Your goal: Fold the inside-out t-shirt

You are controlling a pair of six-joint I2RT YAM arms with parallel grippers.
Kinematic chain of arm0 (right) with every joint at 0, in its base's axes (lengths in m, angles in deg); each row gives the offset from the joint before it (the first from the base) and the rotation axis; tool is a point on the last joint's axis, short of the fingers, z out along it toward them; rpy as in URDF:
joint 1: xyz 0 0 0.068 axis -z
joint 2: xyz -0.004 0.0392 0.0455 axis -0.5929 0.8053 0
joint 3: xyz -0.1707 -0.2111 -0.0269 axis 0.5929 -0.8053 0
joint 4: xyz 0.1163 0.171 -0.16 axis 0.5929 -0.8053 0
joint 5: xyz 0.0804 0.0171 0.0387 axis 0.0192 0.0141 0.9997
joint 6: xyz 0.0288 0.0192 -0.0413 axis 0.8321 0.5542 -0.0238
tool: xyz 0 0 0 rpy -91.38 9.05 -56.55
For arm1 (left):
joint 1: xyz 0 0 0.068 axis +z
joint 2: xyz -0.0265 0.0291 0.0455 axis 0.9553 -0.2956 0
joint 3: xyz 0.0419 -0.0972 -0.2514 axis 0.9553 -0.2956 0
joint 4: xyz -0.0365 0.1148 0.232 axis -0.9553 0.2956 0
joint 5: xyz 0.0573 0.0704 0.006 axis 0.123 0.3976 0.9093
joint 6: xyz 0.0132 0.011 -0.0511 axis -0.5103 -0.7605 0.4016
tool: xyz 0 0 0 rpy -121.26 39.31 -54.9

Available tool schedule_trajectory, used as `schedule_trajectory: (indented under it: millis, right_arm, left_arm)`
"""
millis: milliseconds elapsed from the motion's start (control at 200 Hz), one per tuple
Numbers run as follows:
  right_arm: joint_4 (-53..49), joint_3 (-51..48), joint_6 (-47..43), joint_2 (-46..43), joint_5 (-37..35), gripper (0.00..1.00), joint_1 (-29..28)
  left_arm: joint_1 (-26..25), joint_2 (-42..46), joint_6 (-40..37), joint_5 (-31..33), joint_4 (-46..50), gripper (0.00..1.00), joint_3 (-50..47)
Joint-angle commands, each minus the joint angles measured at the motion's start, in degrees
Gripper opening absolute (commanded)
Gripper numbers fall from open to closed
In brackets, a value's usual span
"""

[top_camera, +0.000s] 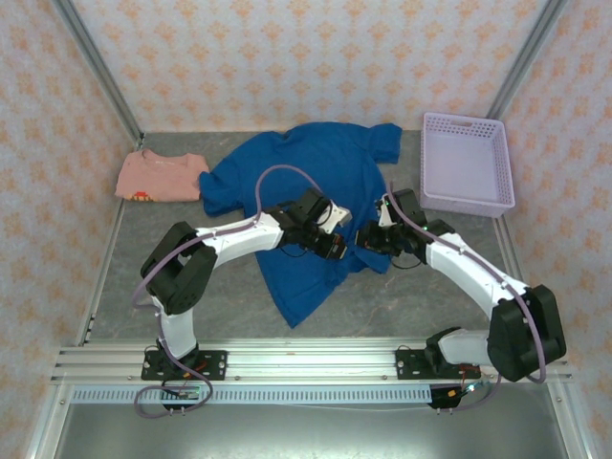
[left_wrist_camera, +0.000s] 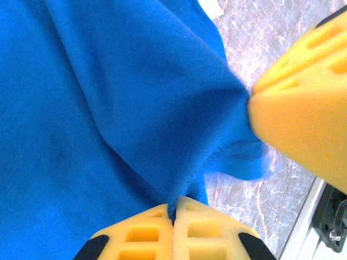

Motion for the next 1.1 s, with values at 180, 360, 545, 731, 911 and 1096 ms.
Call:
schedule_trajectory:
  millis: [180,360,545,731,911,1096]
  right_arm:
    - [22.6,-18.0,6.1,-12.8,3.6,0.51,-7.2]
    - [34.5,-21.6,9.8,-6.9,3.2,0.52,-8.7]
    - [35.6,-20.2,7.1,-4.4,2.3,0.47,-8.7]
    - [34.9,-19.7,4.8,-1.2,0.9,0.16,-8.7]
    - [25.7,-20.0,5.2,-1.2,-10.3,0.00,-8.6]
    - [10.8,-19.3,6.9,-2.2,-22.0,0.00,-8.7]
  left_arm:
    - [2.0,4.9,14.5,-8.9,-7.8,0.00,-3.9]
    - [2.0,6.0,16.1,-9.3,-7.2,0.00,-4.2]
    - [2.0,6.6,15.7,-9.2,-6.4,0.00,-4.3]
    - [2.8,7.4,15.2,-9.1,-5.3,0.00,-3.2]
    - [4.6,9.9,15.4,-8.5,-2.9,0.00,-1.4]
    - [5.4,13.8,12.7,-6.4,3.2,0.00,1.2]
